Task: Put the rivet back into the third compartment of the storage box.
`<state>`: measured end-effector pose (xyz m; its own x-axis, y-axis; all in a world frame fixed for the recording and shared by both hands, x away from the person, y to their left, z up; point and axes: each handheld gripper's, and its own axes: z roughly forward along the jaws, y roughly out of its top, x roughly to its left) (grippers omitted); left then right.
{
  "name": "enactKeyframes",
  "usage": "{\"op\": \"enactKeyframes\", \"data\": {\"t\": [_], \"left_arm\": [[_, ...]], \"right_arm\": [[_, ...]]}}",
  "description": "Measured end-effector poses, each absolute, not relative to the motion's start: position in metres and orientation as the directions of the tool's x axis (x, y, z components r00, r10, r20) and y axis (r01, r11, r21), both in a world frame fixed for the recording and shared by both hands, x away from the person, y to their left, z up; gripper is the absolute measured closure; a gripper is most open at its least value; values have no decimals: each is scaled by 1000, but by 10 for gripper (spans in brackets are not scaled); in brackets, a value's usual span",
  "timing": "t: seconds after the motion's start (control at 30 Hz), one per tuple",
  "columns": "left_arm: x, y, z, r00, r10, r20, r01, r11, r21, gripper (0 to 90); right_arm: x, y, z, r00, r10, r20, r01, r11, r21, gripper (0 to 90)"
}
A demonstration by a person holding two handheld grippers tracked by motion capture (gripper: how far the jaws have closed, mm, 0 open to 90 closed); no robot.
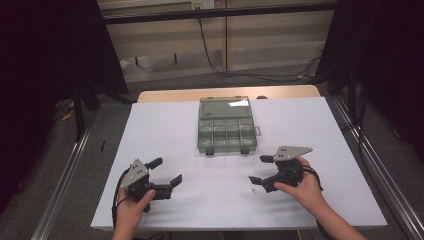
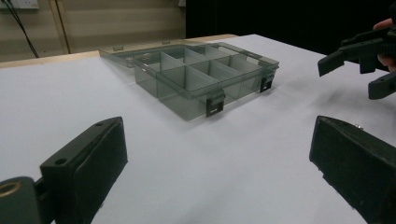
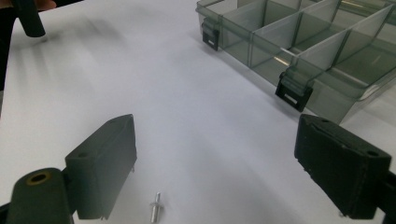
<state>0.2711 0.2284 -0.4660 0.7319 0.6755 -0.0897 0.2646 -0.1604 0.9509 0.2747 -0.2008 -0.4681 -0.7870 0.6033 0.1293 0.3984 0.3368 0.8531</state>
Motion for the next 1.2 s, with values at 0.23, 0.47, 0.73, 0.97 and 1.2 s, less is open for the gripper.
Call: {"op": "enactKeyframes", "data": {"t": [0.23, 0.47, 0.73, 0.97, 1.2], "left_arm": [[271, 228, -466, 737, 670, -89, 261, -160, 952, 41], [271, 228, -465, 732, 676, -89, 262, -160, 952, 41], [272, 228, -466, 737, 670, -88, 259, -160, 953, 41], [271, 228, -465, 731, 676, -91, 263, -156, 952, 41], [271, 228, -466, 735, 674, -80, 260, -170, 950, 41]], "right_arm": [[265, -201, -473, -802, 584, 130, 395, 354, 848, 146], [260, -201, -475, -808, 575, 127, 401, 379, 834, 218], [258, -201, -478, -827, 545, 138, 411, 420, 809, 440], [255, -198, -481, -835, 530, 146, 428, 459, 779, 661], [253, -193, -482, -846, 514, 146, 423, 477, 771, 716]]}}
